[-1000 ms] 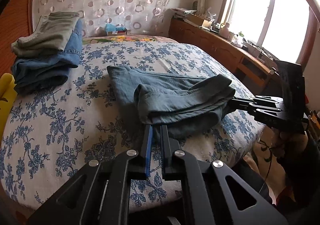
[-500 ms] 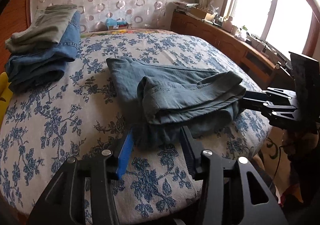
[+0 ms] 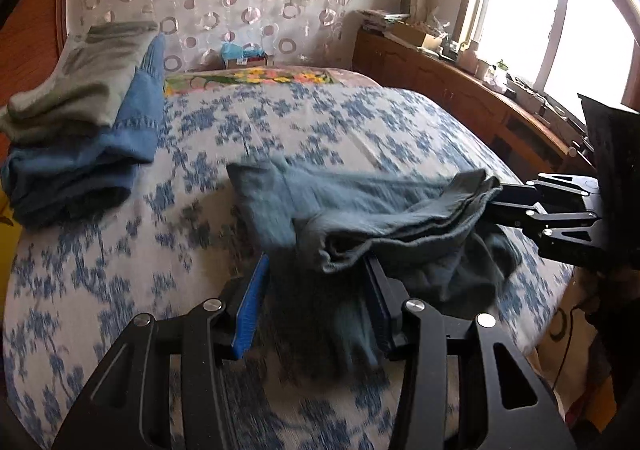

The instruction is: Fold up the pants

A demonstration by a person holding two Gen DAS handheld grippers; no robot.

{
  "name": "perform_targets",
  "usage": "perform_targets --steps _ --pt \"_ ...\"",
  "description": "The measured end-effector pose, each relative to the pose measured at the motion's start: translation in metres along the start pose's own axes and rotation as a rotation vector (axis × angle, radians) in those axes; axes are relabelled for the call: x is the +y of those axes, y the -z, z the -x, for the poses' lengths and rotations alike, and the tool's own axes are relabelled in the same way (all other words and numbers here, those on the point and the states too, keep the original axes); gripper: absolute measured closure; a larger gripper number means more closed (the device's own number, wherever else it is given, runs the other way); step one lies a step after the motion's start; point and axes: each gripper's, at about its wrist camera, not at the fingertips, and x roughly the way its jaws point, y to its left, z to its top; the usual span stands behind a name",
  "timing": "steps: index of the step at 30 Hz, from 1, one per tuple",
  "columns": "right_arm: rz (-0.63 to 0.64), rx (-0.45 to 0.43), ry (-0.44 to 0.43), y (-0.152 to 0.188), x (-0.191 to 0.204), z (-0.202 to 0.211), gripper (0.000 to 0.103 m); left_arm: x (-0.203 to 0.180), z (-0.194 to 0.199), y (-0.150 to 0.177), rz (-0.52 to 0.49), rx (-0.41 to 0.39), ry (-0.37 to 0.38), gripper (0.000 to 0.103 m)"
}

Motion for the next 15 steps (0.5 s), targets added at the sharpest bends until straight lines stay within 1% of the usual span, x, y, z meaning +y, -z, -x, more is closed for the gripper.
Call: perform_targets --steps 4,6,11,13,14,15 --pt "-0.028 -0.006 0.002 -0.014 -0.012 -0.015 0.07 0.002 -0.009 -0.014 0.003 -0.002 -0.016 0.055" --pt "-0.056 -0.007 0.008 -0.018 -0.02 -0.024 0.07 0.002 -0.01 -0.015 0.0 -0.007 -0.014 0.055" --pt "-0.127 -0.008 -0.067 -0.021 -0.032 -0.044 0.07 0.001 -0.013 -0.016 -0.004 -0.011 -0.014 0.055" --pt "-0.133 -0.005 -0.083 -0.023 -0.036 -0.051 0.08 0.001 -0.017 -0.017 -0.01 -0.014 -0.015 0.056" --pt "-0.134 -0.003 -0.087 -0.024 -0.037 -0.054 0.084 0.001 -0.017 -0.017 -0.009 -0.018 -0.011 0.059" --pt "-0.137 -0.004 -0.091 -0.025 -0.039 -0.056 0.087 0.001 -0.018 -0.017 -0.009 -0.023 -0.005 0.071"
